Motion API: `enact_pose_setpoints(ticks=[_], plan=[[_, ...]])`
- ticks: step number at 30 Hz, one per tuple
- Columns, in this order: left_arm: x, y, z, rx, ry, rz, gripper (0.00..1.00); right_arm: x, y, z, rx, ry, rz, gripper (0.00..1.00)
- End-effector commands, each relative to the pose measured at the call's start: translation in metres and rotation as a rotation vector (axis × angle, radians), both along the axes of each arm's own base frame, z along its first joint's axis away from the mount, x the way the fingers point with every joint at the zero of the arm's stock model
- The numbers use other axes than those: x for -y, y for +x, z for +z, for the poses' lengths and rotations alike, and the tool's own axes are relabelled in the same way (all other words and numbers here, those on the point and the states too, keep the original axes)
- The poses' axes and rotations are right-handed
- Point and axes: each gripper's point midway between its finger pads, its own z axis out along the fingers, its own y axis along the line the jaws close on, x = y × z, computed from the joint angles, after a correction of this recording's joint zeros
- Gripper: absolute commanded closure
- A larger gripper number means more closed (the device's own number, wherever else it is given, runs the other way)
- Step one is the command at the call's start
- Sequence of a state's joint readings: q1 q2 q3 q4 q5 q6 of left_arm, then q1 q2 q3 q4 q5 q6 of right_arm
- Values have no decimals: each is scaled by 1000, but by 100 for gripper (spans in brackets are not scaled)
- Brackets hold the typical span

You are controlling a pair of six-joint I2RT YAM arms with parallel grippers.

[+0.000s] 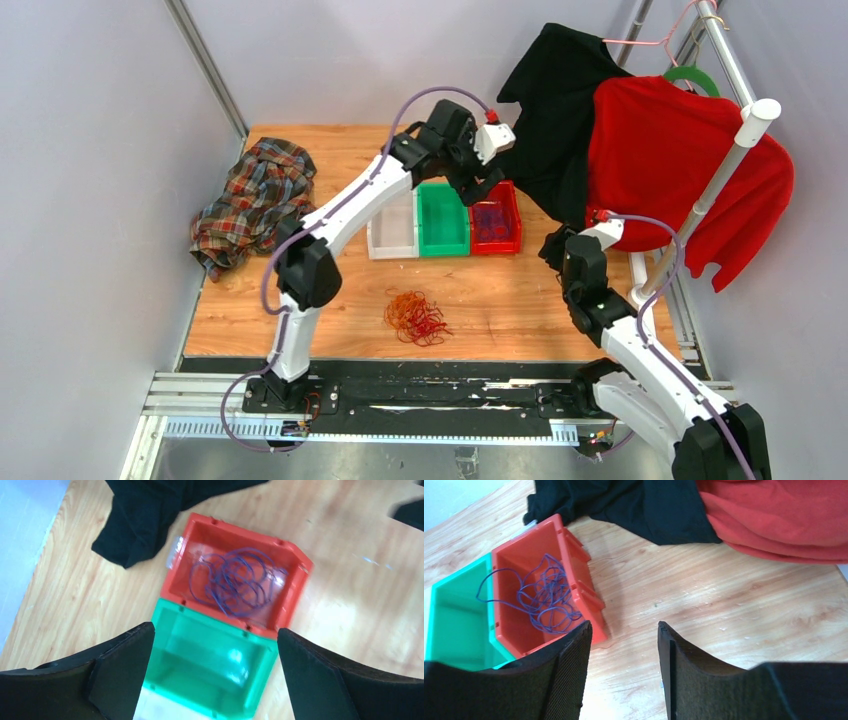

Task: Untangle the cables

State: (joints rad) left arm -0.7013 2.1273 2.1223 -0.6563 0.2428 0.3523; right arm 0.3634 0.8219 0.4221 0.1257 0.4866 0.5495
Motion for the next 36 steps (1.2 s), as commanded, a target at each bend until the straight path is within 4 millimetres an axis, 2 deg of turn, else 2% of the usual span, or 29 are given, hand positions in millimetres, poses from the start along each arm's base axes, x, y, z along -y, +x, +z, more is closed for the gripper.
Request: enact_pose_setpoints(ticks=[1,2,3,6,9,11,15,20,25,30,36], plan=[[-49,-66,16,-141,83,-134,2,-18,9,20,23,28,97,46],[-63,-79,12,-162,102,-159,2,-22,10,19,13,32,119,44],[-81,-96,-5,-200,141,-187,2,-26,10,17,3,35,137,43],[-125,-134,-30,-256,197,-221,2,-41,9,11,-17,36,194,38],[-155,-165,-55,-336,231,-198,2,-54,7,6,-26,24,242,35],[-165,-178,-66,-364,233,-166,1,-61,6,3,-33,18,264,35],[-175,-192,-96,-388,222,-118,5,-74,4,0,-36,16,304,37],[-183,-185,-127,-342,260,-98,10,-85,3,0,-34,12,341,39],[-178,-190,-147,-397,244,-98,17,-89,2,-1,-41,12,352,41],[-179,-190,-159,-403,247,-86,30,-90,2,-1,-45,17,355,43],[-183,-205,-156,-427,238,-111,50,-91,2,-1,-47,18,357,45]])
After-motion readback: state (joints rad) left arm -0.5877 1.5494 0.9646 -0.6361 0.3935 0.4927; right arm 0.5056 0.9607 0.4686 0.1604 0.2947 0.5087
